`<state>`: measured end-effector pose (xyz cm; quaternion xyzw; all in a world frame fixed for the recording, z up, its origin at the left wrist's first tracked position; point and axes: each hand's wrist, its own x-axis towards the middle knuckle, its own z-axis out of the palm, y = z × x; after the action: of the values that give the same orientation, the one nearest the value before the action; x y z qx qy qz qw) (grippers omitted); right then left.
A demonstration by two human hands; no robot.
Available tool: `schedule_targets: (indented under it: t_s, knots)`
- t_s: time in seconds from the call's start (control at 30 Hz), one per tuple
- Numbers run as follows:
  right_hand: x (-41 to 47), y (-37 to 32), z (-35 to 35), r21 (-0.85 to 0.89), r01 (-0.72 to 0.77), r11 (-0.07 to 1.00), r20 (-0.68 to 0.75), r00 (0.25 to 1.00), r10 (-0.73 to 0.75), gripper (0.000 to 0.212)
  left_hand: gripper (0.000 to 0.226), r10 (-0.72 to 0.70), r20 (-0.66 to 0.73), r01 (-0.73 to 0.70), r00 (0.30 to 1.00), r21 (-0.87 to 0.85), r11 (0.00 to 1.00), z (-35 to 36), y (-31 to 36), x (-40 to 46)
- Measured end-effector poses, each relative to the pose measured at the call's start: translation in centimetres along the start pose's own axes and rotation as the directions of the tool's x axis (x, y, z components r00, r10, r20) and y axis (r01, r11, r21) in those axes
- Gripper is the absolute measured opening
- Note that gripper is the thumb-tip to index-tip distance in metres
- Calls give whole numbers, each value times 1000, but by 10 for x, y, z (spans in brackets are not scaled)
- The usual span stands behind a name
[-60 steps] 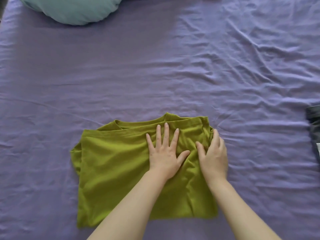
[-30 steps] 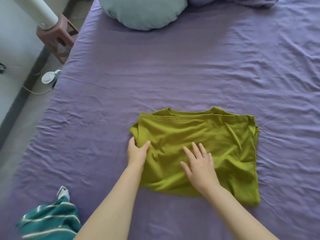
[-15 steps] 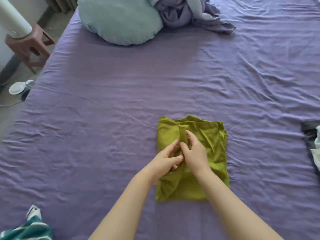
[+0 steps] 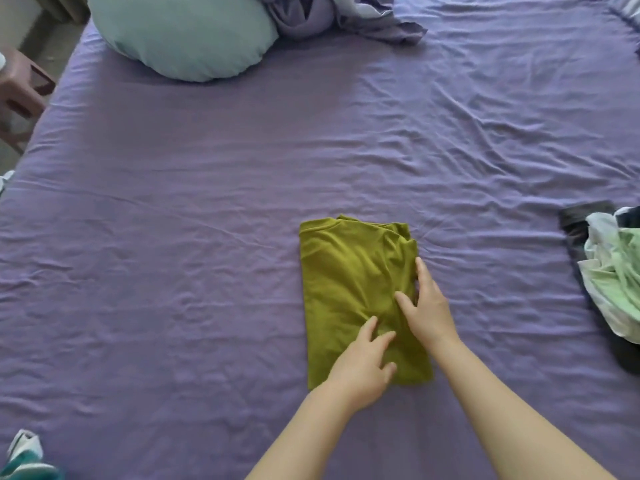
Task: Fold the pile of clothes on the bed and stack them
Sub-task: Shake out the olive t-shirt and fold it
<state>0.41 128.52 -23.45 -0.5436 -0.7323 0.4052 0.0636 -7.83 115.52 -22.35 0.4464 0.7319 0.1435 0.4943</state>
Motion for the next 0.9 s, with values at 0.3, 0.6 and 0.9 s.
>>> schedule_targets:
  t_s: [0.3, 0.6, 0.9]
  knots:
    - [-42, 13, 18, 20, -152, 988, -77, 985, 153, 80, 74, -396, -549, 438, 736, -59, 897, -6, -29, -15]
    - [-100, 21, 6, 296, -251, 921, -61, 958, 281, 56, 54, -613, -352, 228, 707, -707, 669, 3, -28, -50]
    - [-192, 25, -31, 407, -241, 881, -90, 949, 301, 52, 61, -673, -361, 114, 646, -826, 553, 51, -6, -150]
